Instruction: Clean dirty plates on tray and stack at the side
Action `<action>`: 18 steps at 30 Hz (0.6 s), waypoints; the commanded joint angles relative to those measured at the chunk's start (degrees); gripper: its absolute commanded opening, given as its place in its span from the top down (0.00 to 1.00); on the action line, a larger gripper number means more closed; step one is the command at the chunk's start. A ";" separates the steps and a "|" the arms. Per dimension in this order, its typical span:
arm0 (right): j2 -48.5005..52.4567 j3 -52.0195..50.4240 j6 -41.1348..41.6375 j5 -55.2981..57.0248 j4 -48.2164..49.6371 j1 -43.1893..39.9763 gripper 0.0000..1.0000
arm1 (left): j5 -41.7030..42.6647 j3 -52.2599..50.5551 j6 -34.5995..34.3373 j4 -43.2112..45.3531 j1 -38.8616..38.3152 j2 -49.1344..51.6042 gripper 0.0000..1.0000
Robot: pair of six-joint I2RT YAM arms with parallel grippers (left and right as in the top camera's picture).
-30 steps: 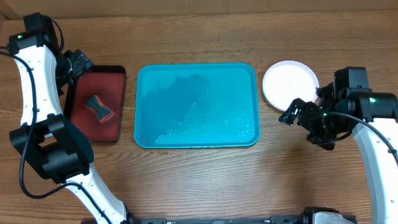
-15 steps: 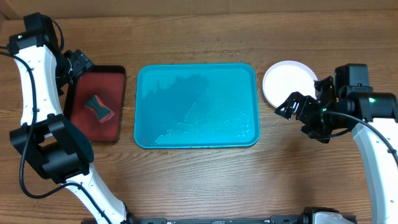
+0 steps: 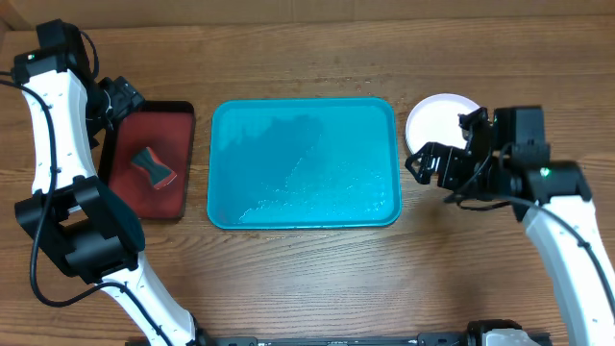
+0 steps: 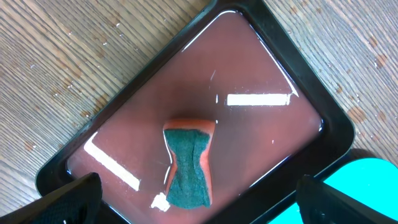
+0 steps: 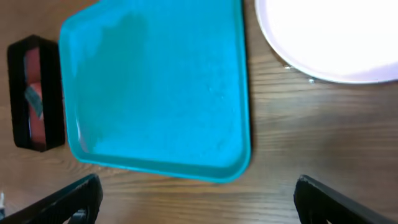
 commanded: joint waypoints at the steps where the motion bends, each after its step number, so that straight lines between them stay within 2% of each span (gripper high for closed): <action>1: -6.14 -5.99 -1.11 -1.57 5.77 0.55 0.00 | 0.02 0.44 0.04 -0.09 -0.02 -0.24 0.00; 10: -26.58 -29.35 -1.11 -1.97 27.41 0.55 0.00 | 0.04 0.44 0.04 -0.09 -0.02 -0.24 0.00; 18: -48.57 -46.12 -1.07 -1.99 34.82 0.55 0.00 | 0.02 0.44 0.04 -0.07 -0.02 -0.24 0.00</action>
